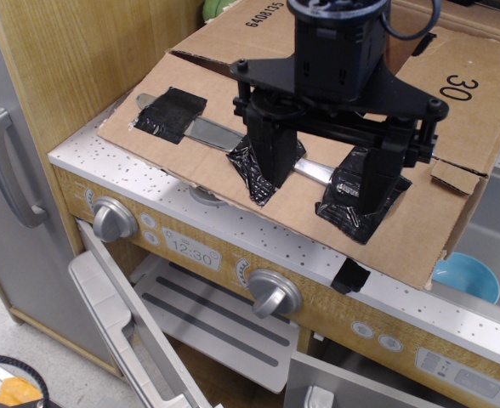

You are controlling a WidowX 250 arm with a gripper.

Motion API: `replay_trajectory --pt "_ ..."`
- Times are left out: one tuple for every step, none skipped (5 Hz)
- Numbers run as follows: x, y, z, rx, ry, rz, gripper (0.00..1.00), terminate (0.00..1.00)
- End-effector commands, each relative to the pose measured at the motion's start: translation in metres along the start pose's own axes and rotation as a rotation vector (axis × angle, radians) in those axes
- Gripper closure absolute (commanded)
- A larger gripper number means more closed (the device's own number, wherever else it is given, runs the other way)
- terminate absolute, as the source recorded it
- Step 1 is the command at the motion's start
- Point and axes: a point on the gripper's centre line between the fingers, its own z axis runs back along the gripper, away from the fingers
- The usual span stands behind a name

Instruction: Close large4fbox flaps

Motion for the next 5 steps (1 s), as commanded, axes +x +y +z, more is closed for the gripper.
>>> replay_trajectory --pt "0.000 0.000 0.000 0.000 0.000 0.000 0.00 0.00" --pt "-0.018 -0.011 -0.024 -0.007 -0.080 0.047 0.00 0.00" --pt "-0.028 -0.008 -0.053 -0.071 -0.129 0.042 0.00 0.00" --pt "-0.038 -0.004 -0.083 -0.069 -0.236 0.026 0.00 0.00" --pt "-0.032 -0.001 -0.098 -0.096 -0.313 0.022 0.00 0.00"
